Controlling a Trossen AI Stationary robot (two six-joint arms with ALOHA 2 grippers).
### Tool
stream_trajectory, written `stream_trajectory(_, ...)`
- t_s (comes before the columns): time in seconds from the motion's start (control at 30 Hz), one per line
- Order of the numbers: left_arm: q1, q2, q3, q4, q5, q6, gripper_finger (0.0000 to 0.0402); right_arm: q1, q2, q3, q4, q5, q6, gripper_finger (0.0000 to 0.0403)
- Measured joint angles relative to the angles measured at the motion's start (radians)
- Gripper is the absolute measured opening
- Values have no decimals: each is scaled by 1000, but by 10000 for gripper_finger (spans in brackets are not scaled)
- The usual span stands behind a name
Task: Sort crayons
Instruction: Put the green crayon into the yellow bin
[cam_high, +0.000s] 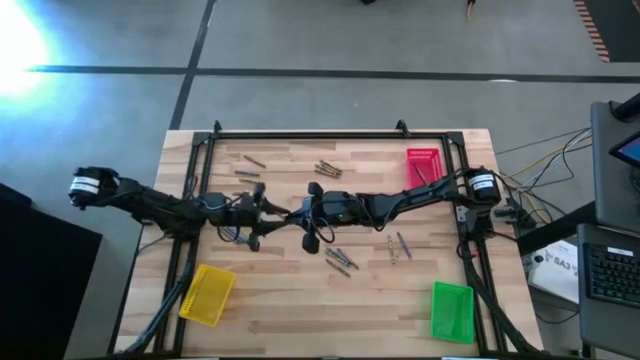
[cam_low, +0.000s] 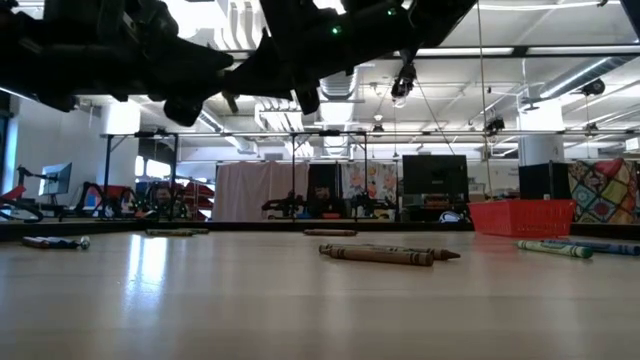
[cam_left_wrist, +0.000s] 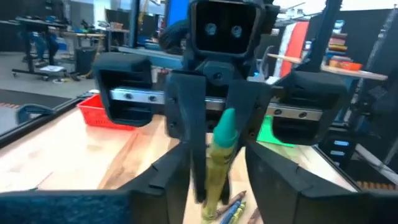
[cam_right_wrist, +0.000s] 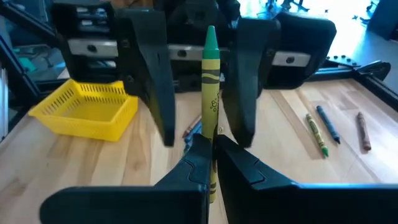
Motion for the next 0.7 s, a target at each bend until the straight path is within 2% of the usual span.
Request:
stream_trajectory(0.23,1,-34,3,-26,23,7,18,0,0,0,-13,-7,27,14)
stream_trajectory(0.33,0,-69,3,-101,6,18,10,1,0,0,-17,-2,37,27)
stream_trajectory(0.53,-1,-178,2,-298,-95,-2,4,0,-15,-1,-47,29,39,72)
stream_trajectory(0.63,-7,-279,35,-504,-103,-61,2,0,-27,0,-65,85,40,93)
stream_trajectory(0.7,-20,-344,111,-769,-102,-107,2,0,-34,0,-98,117,38,103)
